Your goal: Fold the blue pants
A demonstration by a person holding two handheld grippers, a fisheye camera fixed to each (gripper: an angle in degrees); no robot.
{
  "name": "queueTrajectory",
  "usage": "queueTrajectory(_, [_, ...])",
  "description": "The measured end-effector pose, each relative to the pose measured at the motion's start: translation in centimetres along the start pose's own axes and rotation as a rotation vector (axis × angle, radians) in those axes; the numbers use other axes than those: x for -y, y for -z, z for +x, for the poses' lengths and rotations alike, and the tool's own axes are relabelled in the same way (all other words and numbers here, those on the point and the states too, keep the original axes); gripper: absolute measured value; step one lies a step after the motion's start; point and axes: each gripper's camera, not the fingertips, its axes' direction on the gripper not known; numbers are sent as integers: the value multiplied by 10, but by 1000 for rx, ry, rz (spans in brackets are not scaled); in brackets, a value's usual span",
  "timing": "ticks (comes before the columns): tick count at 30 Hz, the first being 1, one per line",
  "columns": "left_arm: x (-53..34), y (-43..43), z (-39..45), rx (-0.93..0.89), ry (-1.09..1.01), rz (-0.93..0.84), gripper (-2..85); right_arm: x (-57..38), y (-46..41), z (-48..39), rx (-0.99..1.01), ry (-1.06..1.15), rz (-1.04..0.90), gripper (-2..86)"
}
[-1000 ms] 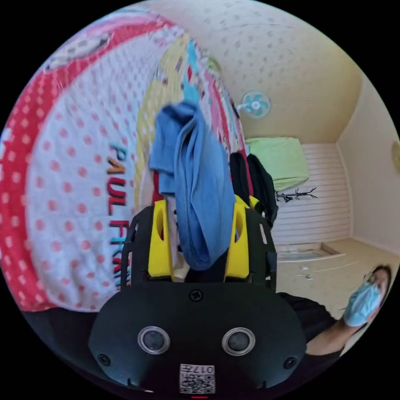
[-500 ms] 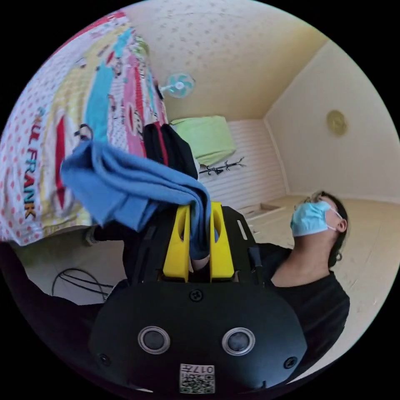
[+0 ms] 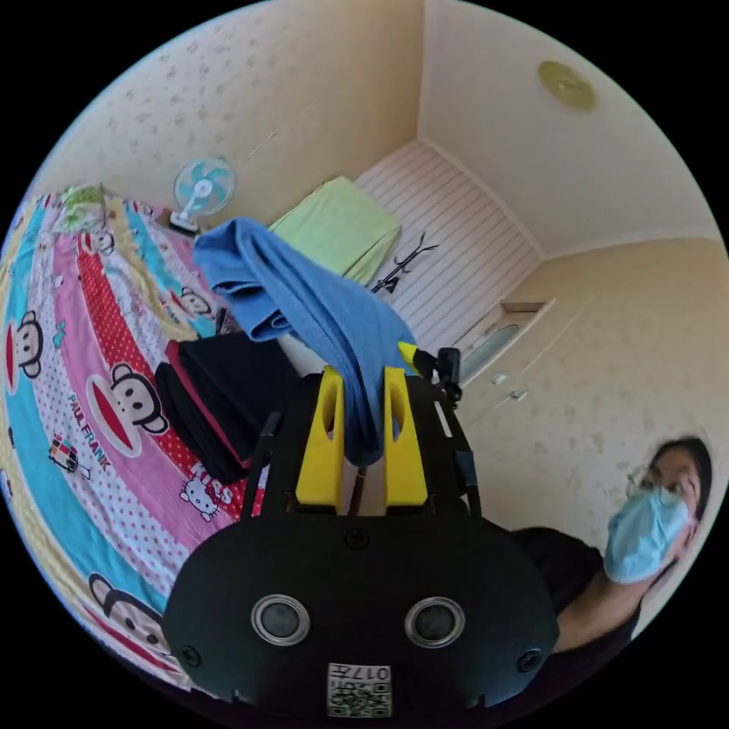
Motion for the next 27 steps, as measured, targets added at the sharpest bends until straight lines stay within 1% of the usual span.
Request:
queueTrajectory(2, [-1,-48,-22,59,39,-71,61,-24,-6,55,-197,-189,-26,85])
queueTrajectory(4, [-34,-101,-54,128,117,-222,56,-60,-12,92,-325,-296,-89,99])
queueTrajectory(5, [-48,-110,-60,123,119,-249,50,-91,-13,107,-378,-335,-127,107])
queueTrajectory(7, [-110,-125,-82,116,145,-312,5,-143,-9,114,-387,-346,-107,110])
queueTrajectory(8, [-127,-123,-86,124,155,-316,2,-178,-9,111,-363,-330,-88,104])
queueTrajectory(10, [-186,-96,-96,199,182,-295,-6,-222,-14,101,-365,-326,-73,75])
queueTrajectory(12, [-221,-64,-102,291,234,-267,-8,-250,-34,85,-387,-323,-82,65])
queueTrajectory(15, [-265,3,-104,452,311,-191,-9,-258,-104,38,-326,-168,-201,44])
queueTrajectory(17, [-284,47,-97,563,335,-124,-9,-249,-180,-19,-248,49,-316,26])
queueTrajectory(18, [-296,75,-89,630,346,-72,-8,-247,-200,-34,-228,93,-344,26])
queueTrajectory(19, [-308,102,-82,672,359,-14,-5,-246,-240,-63,-177,170,-397,24])
queueTrajectory(20, [-314,115,-79,683,365,16,-4,-248,-278,-90,-116,233,-441,26])
queueTrajectory(21, [-326,137,-74,692,380,73,1,-249,-296,-104,-87,261,-461,28])
queueTrajectory(23, [-349,164,-71,697,419,142,15,-263,-368,-153,-32,358,-529,34])
queueTrajectory(27, [-411,212,-75,773,554,251,53,-307,-462,-196,-116,532,-558,42])
